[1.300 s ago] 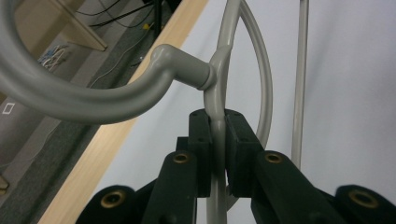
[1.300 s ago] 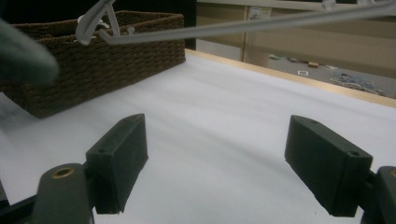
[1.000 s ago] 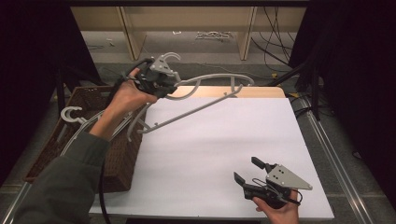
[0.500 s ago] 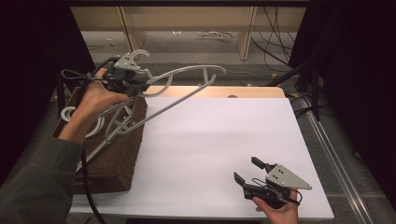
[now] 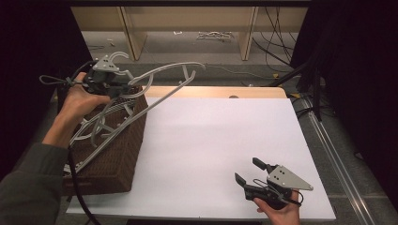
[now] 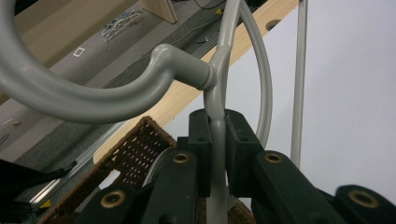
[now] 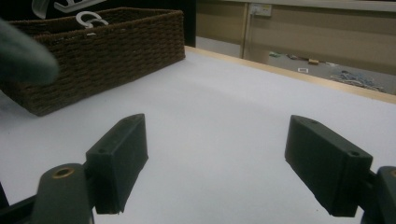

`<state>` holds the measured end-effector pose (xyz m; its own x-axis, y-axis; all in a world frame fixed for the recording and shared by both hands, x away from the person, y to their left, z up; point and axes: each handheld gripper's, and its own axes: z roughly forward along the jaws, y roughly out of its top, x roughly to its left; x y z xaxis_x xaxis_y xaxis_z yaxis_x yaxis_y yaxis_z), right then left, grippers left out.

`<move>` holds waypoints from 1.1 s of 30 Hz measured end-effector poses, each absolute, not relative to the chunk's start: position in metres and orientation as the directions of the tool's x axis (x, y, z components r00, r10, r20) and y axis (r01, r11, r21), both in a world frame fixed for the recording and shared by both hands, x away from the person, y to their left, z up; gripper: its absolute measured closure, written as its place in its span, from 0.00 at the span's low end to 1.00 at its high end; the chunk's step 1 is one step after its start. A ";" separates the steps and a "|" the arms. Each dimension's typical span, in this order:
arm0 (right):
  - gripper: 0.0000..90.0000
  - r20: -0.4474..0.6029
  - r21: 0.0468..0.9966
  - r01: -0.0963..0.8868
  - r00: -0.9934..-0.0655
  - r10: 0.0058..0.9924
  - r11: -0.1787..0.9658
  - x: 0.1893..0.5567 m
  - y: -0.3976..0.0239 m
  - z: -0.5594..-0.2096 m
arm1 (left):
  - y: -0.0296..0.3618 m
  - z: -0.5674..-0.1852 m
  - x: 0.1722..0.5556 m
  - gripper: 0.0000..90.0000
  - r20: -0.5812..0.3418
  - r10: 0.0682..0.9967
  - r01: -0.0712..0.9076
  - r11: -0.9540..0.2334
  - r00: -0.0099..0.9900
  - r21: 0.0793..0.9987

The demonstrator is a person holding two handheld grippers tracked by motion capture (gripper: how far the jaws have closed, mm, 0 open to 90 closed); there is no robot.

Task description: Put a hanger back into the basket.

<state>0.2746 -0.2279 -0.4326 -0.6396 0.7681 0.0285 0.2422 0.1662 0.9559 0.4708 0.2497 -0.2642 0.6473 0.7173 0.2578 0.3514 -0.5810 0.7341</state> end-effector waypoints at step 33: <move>0.25 0.032 0.957 0.242 -0.640 0.768 0.161 0.275 -0.227 -0.433 | 0.342 -0.315 0.453 0.91 0.189 0.835 0.481 -0.466 0.517 0.743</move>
<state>0.2747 -0.2271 -0.4332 -0.6396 0.7680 0.0321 0.2417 0.1612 0.9569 0.4533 0.3418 -0.3154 0.5172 0.8347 0.1894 0.4808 -0.4664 0.7425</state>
